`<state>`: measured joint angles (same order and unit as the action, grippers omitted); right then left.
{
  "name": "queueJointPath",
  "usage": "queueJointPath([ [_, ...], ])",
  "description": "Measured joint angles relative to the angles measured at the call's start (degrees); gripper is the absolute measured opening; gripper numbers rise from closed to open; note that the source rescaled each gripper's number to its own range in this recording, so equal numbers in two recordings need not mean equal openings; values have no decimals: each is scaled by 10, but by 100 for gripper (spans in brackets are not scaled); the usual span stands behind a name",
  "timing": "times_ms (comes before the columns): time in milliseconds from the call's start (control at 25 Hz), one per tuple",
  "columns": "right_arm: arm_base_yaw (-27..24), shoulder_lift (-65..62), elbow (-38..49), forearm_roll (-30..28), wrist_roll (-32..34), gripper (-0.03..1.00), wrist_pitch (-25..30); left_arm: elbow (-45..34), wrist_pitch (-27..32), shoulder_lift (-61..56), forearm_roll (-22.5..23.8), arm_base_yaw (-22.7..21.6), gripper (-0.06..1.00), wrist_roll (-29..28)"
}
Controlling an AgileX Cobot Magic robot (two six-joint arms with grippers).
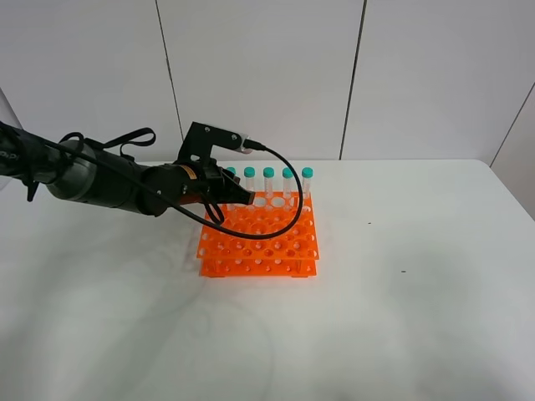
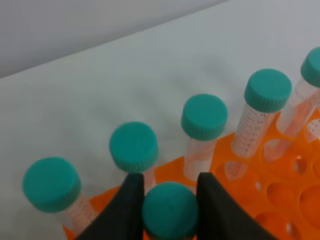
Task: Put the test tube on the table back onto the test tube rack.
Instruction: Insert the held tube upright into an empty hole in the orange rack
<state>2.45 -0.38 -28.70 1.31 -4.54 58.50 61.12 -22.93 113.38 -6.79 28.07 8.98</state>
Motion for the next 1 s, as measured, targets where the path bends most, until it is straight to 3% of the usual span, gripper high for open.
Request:
queueJointPath([
  [680,0,0,0,0,0,100,0,0,-3,7,0,0,0,0],
  [760,0,0,0,0,0,100,0,0,-3,7,0,0,7,-2],
  [920,0,0,0,0,0,100,0,0,-3,7,0,1,40,-4],
  [1000,0,0,0,0,0,100,0,0,-3,3,0,1,48,-4],
])
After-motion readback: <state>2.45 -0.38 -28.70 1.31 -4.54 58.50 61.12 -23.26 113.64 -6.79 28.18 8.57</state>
